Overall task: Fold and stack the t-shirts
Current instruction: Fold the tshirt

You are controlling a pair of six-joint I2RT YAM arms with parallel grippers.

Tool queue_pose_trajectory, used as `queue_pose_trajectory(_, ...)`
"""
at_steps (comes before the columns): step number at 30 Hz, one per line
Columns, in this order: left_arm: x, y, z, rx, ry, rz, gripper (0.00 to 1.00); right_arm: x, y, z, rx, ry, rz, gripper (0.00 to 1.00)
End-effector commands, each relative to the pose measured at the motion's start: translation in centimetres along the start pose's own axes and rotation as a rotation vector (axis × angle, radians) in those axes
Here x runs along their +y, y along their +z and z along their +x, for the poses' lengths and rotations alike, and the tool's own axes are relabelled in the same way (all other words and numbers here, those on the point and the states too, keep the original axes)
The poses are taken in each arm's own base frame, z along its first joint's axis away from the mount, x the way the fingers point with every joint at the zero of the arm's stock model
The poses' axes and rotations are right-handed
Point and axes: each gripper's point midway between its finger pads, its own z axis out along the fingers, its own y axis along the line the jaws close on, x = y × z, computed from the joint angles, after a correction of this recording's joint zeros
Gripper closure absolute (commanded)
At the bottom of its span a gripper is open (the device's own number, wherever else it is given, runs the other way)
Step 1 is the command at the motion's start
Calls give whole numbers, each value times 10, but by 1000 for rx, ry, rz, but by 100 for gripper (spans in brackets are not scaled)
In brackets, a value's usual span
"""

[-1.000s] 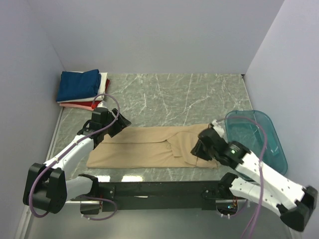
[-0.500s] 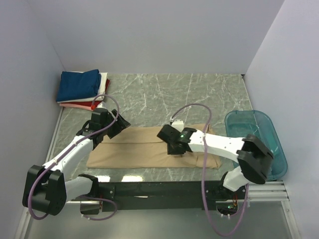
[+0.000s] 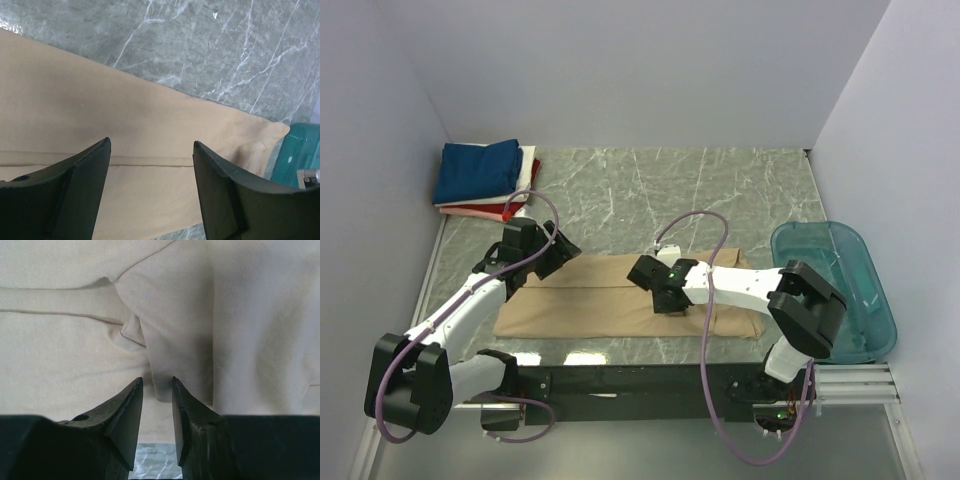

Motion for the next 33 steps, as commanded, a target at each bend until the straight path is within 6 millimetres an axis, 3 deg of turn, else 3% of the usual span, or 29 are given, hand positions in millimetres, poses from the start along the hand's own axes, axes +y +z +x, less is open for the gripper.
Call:
queue_pose_trajectory(1, -18, -6, -16, -50, 34, 48, 28, 3, 2, -11, -54, 21, 12, 64)
queue_pose_trajectory(3, -17, -6, -15, -48, 34, 48, 28, 1, 4, -9, -47, 17, 25, 64)
queue_pose_trajectory(10, -17, -7, -14, -50, 33, 52, 28, -2, 2, -12, -55, 27, 37, 96)
queue_pose_trajectory(12, -17, -7, -14, -49, 31, 52, 28, -4, 0, -11, -52, 25, 44, 100)
queue_pose_trajectory(18, -18, -10, -15, -57, 37, 50, 28, 2, -33, -30, -89, 33, -28, 100)
queue_pose_trajectory(25, -18, -11, -16, -60, 31, 52, 28, 25, -76, -46, -94, 6, -203, 100)
queue_pose_trajectory(33, -17, -11, -16, -61, 31, 49, 28, 48, -84, -48, -67, -1, -313, 100)
